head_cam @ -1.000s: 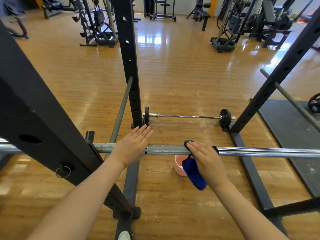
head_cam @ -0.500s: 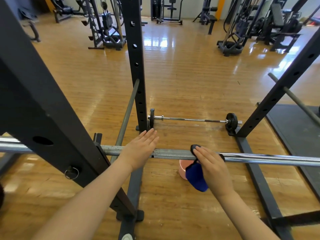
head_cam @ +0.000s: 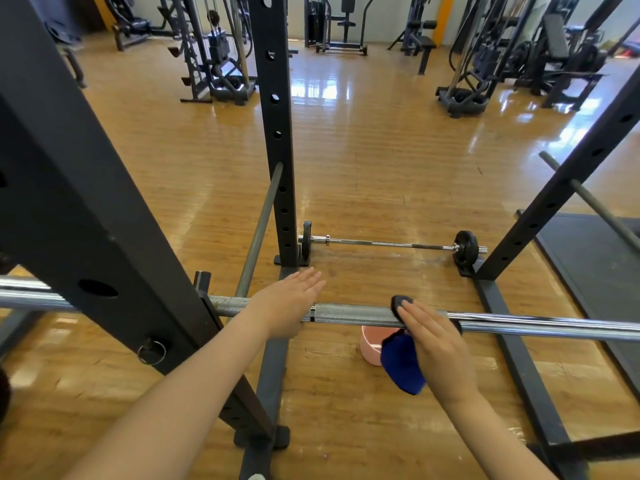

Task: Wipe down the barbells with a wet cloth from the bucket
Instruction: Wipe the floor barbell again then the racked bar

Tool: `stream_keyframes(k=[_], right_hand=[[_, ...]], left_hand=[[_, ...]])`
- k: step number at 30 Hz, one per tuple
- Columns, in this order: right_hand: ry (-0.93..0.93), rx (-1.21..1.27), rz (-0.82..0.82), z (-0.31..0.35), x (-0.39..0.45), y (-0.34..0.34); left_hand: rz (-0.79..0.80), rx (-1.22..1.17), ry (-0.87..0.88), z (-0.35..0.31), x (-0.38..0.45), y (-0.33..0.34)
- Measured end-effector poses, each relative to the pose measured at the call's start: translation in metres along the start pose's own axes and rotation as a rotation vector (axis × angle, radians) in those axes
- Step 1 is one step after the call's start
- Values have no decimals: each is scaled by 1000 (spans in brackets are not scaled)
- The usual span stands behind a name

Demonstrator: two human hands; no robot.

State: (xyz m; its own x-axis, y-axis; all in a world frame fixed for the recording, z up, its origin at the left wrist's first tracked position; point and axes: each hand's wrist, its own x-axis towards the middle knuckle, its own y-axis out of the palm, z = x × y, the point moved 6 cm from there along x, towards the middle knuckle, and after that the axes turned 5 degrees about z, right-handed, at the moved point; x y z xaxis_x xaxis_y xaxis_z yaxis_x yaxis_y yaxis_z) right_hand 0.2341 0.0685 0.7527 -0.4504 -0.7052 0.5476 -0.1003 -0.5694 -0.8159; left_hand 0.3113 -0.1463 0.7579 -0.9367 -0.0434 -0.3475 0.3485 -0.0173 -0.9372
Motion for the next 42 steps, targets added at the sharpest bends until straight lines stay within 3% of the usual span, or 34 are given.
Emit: stream_keyframes(k=[4, 8, 10, 14, 19, 25, 29, 33, 39, 42], right_hand=[[50, 12, -62, 18, 11, 6], [-51, 56, 46, 47, 25, 26], [-50, 45, 103, 34, 17, 23], [25, -13, 6, 0, -4, 1], [57, -2, -72, 31, 14, 11], [-67, 19, 118, 27, 16, 17], [36, -6, -1, -4, -2, 0], [102, 6, -59, 20, 10, 10], [-38, 43, 126, 36, 20, 20], [8, 19, 58, 6, 4, 2]], left_hand=[[-25, 12, 1, 0, 0, 1], [-78, 60, -33, -2, -4, -2], [-103, 69, -45, -1, -5, -3], [-127, 80, -43, -2, -6, -4], [-149, 160, -52, -5, -8, -4], [-175, 173, -43, -6, -9, -3], [-179, 180, -33, -4, -6, -1], [-263, 261, -19, -5, -8, -6], [-326, 247, -10, -5, -10, -5], [-303, 229, -22, -4, -10, -4]])
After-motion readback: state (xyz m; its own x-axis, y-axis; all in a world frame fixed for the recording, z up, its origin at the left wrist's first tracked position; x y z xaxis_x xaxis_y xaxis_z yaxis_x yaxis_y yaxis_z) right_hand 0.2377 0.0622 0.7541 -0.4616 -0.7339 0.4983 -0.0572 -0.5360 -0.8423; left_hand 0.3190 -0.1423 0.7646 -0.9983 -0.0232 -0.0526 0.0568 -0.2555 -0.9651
